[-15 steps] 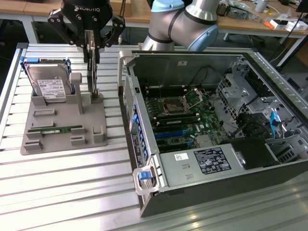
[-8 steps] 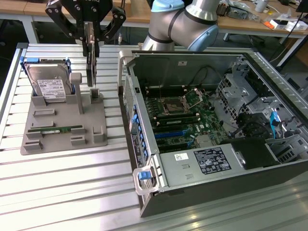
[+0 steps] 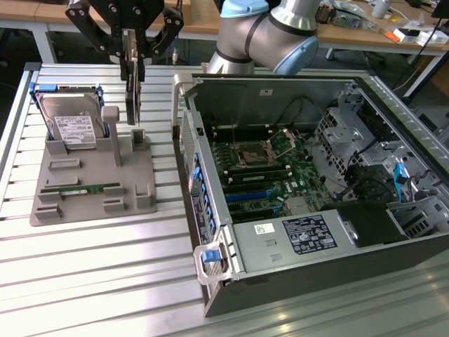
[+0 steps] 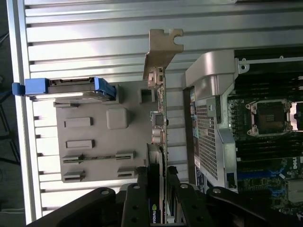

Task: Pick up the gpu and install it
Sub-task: 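Pick up the gpu and move the gpu toward the slot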

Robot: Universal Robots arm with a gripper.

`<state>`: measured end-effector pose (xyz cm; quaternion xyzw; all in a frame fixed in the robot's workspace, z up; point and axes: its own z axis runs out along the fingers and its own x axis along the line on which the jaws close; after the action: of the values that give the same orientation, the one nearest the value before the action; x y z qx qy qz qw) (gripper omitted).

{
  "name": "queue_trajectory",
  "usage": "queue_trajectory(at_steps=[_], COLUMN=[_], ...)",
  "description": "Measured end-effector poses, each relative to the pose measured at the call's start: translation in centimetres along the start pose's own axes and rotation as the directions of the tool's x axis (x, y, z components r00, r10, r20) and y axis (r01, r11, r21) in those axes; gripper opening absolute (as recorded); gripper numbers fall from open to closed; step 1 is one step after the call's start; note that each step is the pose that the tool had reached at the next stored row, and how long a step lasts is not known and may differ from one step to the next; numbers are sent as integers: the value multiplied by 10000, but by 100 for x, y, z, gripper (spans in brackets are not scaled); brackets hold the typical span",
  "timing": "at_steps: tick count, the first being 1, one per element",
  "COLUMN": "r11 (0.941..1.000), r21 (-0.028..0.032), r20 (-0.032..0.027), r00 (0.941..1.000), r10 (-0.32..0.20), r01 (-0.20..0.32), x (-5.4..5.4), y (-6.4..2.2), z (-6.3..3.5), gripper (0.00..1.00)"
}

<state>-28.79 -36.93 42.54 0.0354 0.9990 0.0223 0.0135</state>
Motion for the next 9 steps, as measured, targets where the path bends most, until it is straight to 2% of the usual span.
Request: queue_trajectory(at_steps=[9], r11=[10000], r21=[0], r20=[-1], r00=[10000], r10=[0], r01=[0], x=[-1], y=[3], z=[-60], gripper=[27])
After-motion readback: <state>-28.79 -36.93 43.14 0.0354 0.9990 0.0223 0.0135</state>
